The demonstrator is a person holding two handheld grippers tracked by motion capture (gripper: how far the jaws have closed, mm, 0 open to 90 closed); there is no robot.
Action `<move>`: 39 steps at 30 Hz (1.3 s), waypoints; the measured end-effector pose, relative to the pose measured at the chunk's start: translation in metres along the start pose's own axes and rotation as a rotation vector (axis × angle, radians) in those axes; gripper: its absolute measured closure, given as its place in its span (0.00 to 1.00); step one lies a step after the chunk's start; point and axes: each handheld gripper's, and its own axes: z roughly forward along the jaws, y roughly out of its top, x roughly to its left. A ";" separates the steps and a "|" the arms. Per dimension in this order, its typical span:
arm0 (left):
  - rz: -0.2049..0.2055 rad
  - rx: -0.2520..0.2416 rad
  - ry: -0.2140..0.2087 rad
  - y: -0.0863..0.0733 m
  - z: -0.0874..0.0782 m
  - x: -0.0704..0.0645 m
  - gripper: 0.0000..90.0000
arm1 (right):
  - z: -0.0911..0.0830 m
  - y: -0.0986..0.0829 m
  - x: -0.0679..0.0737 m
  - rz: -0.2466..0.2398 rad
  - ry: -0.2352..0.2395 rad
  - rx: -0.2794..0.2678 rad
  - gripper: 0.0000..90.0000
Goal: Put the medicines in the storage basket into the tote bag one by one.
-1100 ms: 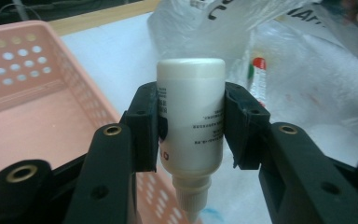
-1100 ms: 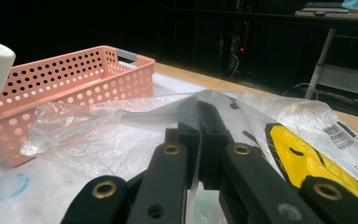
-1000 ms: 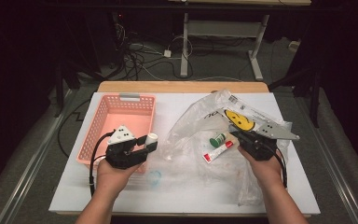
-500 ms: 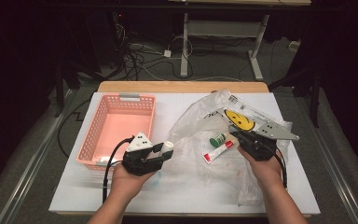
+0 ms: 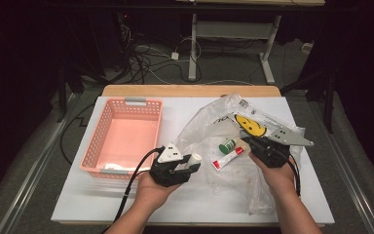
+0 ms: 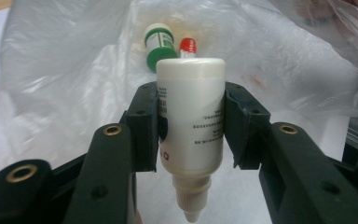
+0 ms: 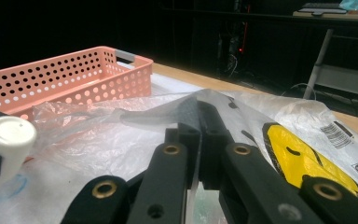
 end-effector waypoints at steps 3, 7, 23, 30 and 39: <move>0.003 -0.006 -0.005 0.004 0.008 -0.003 0.64 | 0.001 0.000 0.000 -0.001 0.003 0.004 1.00; 0.009 -0.012 -0.020 0.011 0.022 -0.008 0.64 | 0.001 0.000 0.000 -0.001 0.002 0.002 1.00; 0.065 -0.004 -0.024 0.034 0.094 -0.027 0.64 | 0.000 0.001 0.000 0.011 -0.002 -0.007 1.00; 0.071 -0.024 -0.027 0.044 0.129 -0.032 0.64 | -0.002 0.002 -0.003 0.006 -0.001 -0.016 1.00; 0.058 0.003 -0.036 0.042 0.161 -0.032 0.64 | -0.006 0.002 -0.006 0.026 -0.010 -0.024 1.00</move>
